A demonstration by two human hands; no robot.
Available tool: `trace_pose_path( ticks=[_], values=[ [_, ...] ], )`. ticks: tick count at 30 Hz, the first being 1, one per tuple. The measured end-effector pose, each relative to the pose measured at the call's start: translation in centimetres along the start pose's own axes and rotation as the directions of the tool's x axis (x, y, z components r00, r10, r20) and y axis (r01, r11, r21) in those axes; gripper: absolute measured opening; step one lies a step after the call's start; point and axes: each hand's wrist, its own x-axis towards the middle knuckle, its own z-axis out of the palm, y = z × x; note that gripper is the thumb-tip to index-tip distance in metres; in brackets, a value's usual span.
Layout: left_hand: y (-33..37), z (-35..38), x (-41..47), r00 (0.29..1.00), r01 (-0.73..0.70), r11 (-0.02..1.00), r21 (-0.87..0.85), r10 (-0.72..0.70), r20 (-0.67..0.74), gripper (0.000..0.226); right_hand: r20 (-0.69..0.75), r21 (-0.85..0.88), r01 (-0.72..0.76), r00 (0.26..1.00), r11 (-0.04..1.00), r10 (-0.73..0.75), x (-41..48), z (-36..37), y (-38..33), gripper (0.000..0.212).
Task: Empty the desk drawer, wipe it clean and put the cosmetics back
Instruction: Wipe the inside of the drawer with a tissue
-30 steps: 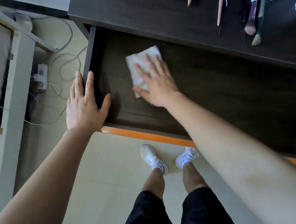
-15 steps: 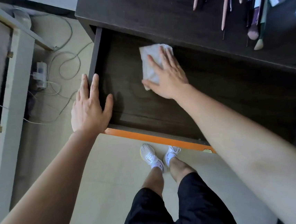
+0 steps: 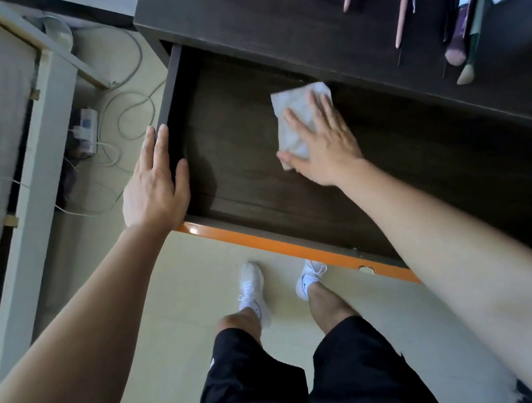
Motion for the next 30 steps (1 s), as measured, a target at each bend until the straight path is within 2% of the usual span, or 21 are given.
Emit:
trace_pose_path(
  ticks=[2, 4, 6, 9, 11, 14, 16, 20, 22, 23, 24, 26, 28, 30],
  values=[
    [-0.1, 0.1, 0.2, 1.0, -0.006, 1.0, -0.019, 0.006, -0.008, 0.06, -0.025, 0.002, -0.062, 0.998, 0.998, 0.062, 2.6, -0.7, -3.0, 0.082],
    [-0.2, 0.0, 0.4, 1.0, -0.008, 0.999, -0.039, 0.008, -0.011, 0.061, -0.045, 0.007, -0.043, 0.998, 0.999, 0.043, 3.6, -0.4, -6.6, 0.079],
    [-0.3, -0.1, 0.3, 1.0, -0.007, 0.998, -0.066, 0.007, -0.004, 0.062, -0.034, -0.021, 0.093, 0.995, 0.995, -0.094, 2.5, 0.7, -10.0, 0.075],
    [-0.4, -0.5, 0.3, 0.999, -0.019, 0.995, -0.101, 0.023, 0.035, 0.064, 0.029, -0.037, 0.331, 0.943, 0.943, -0.33, -0.7, 2.5, -11.8, 0.074],
    [-0.9, -1.1, 0.4, 0.994, -0.071, 0.992, -0.103, 0.079, 0.076, 0.07, 0.051, 0.006, 0.363, 0.931, 0.932, -0.363, -2.2, 2.8, -10.8, 0.07],
    [-2.6, -2.2, 0.3, 0.973, -0.204, 0.978, 0.038, 0.198, 0.121, 0.081, 0.017, 0.0, 0.276, 0.961, 0.961, -0.276, -1.6, 2.1, -8.9, 0.062],
    [-4.3, -2.4, 0.1, 0.972, -0.199, 0.979, 0.052, 0.19, 0.138, 0.078, -0.014, 0.005, 0.18, 0.984, 0.984, -0.18, 1.0, 0.7, -9.3, 0.064],
    [-6.0, -1.2, -0.9, 0.981, -0.135, 0.969, -0.206, 0.16, 0.106, 0.067, -0.087, 0.09, -0.038, 0.995, 0.995, 0.046, 7.4, -1.2, -13.1, 0.066],
    [-6.0, -0.7, -1.0, 0.986, -0.126, 0.96, -0.251, 0.149, 0.076, 0.063, -0.119, 0.095, -0.107, 0.986, 0.99, 0.118, 8.4, -0.7, -15.6, 0.066],
    [-6.0, -0.5, -1.0, 0.988, -0.117, 0.96, -0.254, 0.139, 0.069, 0.062, -0.117, 0.076, -0.098, 0.987, 0.992, 0.107, 7.8, -0.3, -16.7, 0.067],
    [-6.0, -0.5, -1.0, 0.989, -0.113, 0.961, -0.254, 0.133, 0.064, 0.061, -0.105, 0.049, -0.047, 0.993, 0.998, 0.051, 6.6, 0.2, -17.4, 0.067],
    [-6.1, -0.5, -1.1, 0.99, -0.109, 0.961, -0.254, 0.129, 0.062, 0.06, -0.059, 0.004, 0.15, 0.987, 0.989, -0.15, 3.3, 1.2, -16.8, 0.066],
    [-6.1, -0.5, -1.1, 0.99, -0.11, 0.961, -0.255, 0.129, 0.059, 0.057, -0.009, -0.022, 0.359, 0.933, 0.933, -0.359, -0.2, 2.3, -14.1, 0.063],
    [-6.2, -0.5, -1.1, 0.99, -0.108, 0.961, -0.255, 0.128, 0.06, 0.053, 0.042, -0.065, 0.482, 0.876, 0.874, -0.48, -2.6, 2.8, -10.6, 0.061]
  ],
)
